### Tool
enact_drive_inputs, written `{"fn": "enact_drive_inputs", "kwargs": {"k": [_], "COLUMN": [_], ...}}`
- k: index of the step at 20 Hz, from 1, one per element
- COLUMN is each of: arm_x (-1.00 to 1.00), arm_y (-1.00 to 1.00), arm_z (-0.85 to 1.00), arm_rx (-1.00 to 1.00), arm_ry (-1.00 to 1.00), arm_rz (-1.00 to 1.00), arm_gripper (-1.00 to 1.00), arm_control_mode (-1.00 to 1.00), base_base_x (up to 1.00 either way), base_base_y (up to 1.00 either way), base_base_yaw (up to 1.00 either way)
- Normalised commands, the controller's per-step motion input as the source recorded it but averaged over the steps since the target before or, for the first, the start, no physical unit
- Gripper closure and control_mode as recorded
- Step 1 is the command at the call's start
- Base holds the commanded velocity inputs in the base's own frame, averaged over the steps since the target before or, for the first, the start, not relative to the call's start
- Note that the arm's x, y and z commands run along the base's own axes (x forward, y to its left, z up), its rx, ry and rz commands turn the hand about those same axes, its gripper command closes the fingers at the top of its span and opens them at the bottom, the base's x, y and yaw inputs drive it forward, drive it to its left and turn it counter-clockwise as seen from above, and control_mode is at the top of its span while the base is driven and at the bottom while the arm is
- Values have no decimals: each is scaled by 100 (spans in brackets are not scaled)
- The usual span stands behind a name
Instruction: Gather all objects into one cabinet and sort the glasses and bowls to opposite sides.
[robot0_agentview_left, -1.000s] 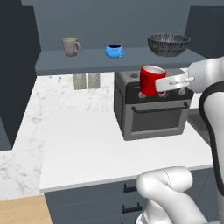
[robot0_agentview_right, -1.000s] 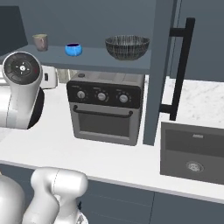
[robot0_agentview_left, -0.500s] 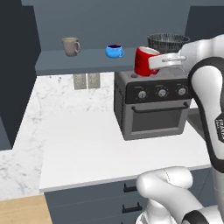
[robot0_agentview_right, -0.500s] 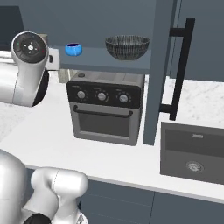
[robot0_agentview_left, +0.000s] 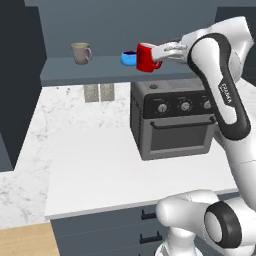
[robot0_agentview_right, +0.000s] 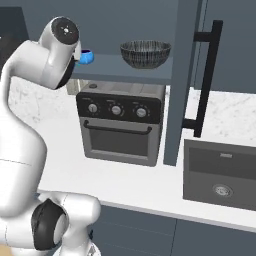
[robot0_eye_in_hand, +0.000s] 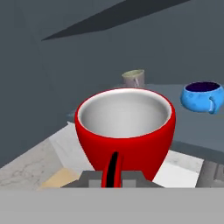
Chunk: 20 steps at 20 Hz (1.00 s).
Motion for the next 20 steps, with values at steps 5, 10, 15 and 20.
{"fn": "enact_drive_inputs", "kwargs": {"k": [5,10,15,20], "arm_x": [100,100,100,100], "arm_y": [26,7,11,30], "arm_z": [-5,-7,-31,-29], "arm_rx": [-10,-8,-12,-14], "arm_ry": [10,12,12,2], "arm_rz": [16,14,15,14], "arm_gripper": [100,100,100,100], "arm_control_mode": [-100,-100,-100,-100], "base_base_x": [0,0,0,0], "base_base_y": [0,0,0,0], "base_base_yaw": [0,0,0,0]}}
